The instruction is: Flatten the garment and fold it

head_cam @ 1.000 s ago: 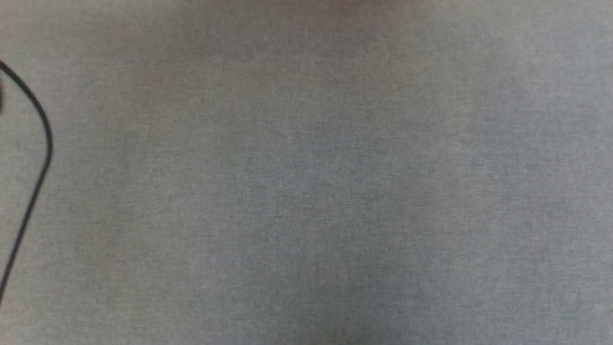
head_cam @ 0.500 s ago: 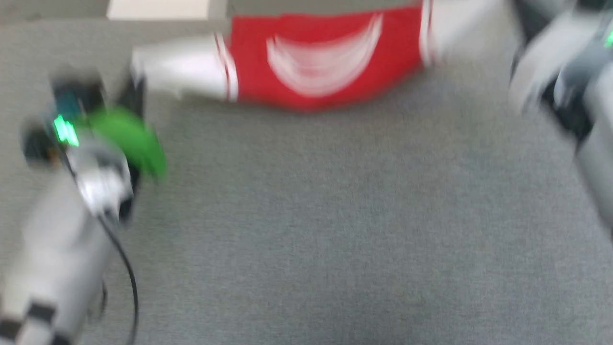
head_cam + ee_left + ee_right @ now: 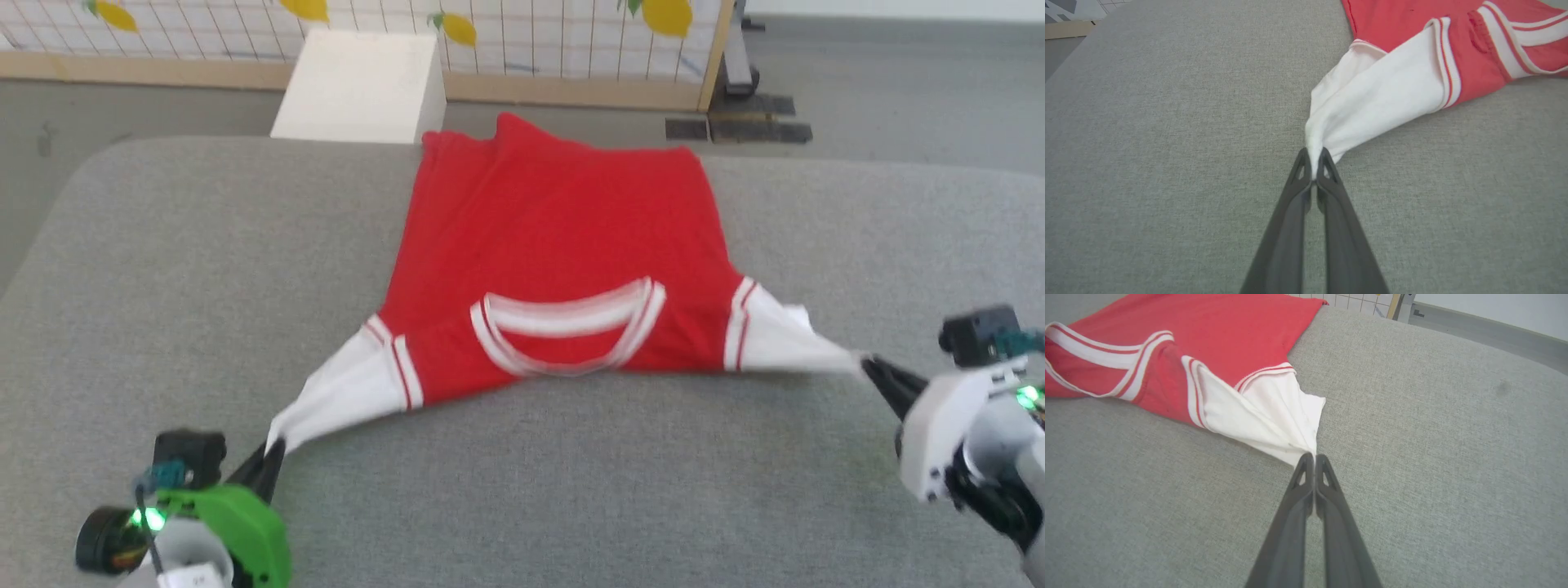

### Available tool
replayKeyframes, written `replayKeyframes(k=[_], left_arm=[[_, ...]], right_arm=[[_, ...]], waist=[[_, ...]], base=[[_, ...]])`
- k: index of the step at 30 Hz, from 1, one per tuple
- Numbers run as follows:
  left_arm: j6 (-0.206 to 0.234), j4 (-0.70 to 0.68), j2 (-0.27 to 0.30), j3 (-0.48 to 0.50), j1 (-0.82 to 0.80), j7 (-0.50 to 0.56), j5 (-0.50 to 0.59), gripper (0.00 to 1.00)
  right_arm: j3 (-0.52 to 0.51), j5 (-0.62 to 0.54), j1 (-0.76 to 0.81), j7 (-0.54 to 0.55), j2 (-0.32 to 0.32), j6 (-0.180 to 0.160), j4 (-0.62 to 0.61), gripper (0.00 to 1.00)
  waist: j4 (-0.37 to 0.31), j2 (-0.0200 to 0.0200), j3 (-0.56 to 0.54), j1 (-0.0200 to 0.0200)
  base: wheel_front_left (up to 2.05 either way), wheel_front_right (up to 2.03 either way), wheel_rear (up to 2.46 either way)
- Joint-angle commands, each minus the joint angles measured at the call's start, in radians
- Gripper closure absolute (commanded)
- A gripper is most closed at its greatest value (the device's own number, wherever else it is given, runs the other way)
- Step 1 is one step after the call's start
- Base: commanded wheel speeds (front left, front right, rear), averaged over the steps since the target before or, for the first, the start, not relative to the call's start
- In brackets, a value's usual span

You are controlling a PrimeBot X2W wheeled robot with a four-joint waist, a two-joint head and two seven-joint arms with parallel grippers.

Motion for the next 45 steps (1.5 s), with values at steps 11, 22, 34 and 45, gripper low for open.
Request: replayKeyframes(k=[11,22,34,45], left_arm=[[0.065,-0.107,0.075,-0.014,0.168,0.055,-0.043,1.0],[0.086,-0.173,0.098,-0.054,0.293,0.138,-0.095,1.0],[0.061,-0.261,-0.001,-0.048,0.188,0.074,-0.08,1.0],[0.081,-0.404,-0.063,-0.07,0.09,0.059,-0.017,1.0]], right_arm=[[-0.149,-0.07,0.284,0.156,-0.053,-0.002,-0.121,1.0],[-0.272,-0.064,0.536,0.411,-0.034,-0.002,-0.308,1.0],[-0.452,-0.114,0.451,0.543,0.048,-0.002,-0.437,0.0],[-0.5,-0.187,0.025,0.71,0.12,-0.002,-0.377,0.0]], waist=[[0.019,-0.0001,-0.108,0.0001],[0.019,-0.0001,-0.138,0.0001],[0.068,-0.0001,-0.045,0.0001],[0.183,-0.0001,0.17,0.0001]], base=[[0.0,0.0,0.0],[0.0,0.0,0.0],[0.0,0.0,0.0],[0.0,0.0,0.0]])
